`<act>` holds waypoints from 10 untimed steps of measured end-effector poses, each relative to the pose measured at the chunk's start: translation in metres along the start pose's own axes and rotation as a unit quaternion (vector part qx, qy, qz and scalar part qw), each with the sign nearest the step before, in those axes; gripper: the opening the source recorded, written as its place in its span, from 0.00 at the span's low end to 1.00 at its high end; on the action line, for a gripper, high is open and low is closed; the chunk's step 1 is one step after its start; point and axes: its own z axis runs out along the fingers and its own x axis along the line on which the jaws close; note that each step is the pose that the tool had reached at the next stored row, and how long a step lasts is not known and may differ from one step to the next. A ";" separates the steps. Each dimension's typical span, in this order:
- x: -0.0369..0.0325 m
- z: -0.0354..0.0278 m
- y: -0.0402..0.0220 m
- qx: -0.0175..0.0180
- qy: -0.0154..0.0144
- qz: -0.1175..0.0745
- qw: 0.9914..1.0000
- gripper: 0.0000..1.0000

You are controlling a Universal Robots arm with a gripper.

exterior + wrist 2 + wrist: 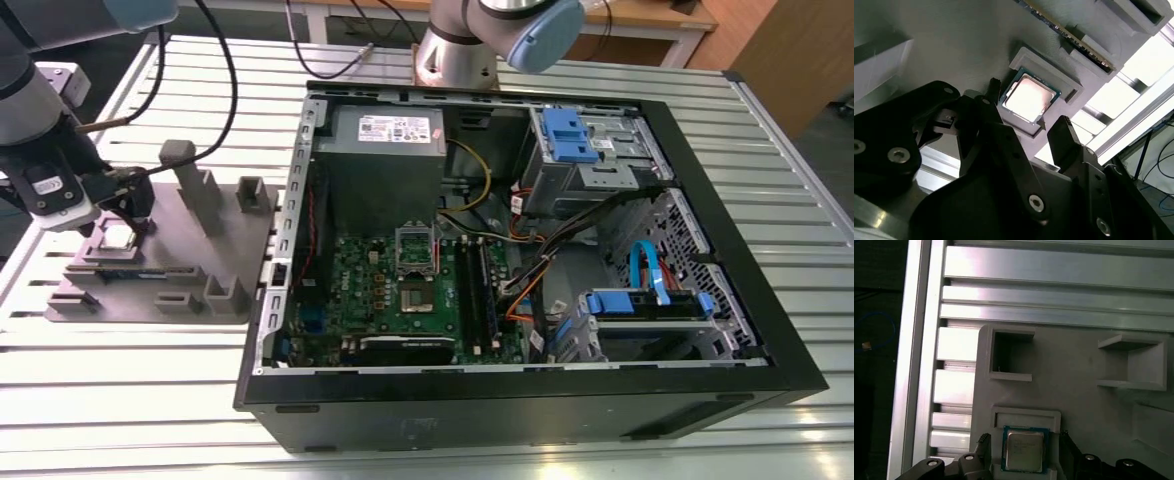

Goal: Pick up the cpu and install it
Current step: 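Pick up the cpu and move it towards the insertion slot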

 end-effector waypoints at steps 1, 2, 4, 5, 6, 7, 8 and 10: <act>0.0000 0.0008 -0.0001 0.000 0.000 0.000 1.000 0.65; 0.0000 0.0015 -0.0002 0.000 0.000 0.000 1.000 0.65; 0.0000 0.0027 -0.0003 0.002 0.000 0.000 1.000 0.65; 0.0000 0.0034 -0.0003 0.003 0.000 0.000 1.000 0.65; 0.0000 0.0041 -0.0004 0.005 0.000 0.000 1.000 0.65; 0.0000 0.0049 -0.0005 0.005 0.000 0.000 1.000 0.65; 0.0000 0.0056 -0.0006 0.006 0.000 0.000 1.000 0.65; 0.0000 0.0067 -0.0006 0.006 0.000 0.000 1.000 0.65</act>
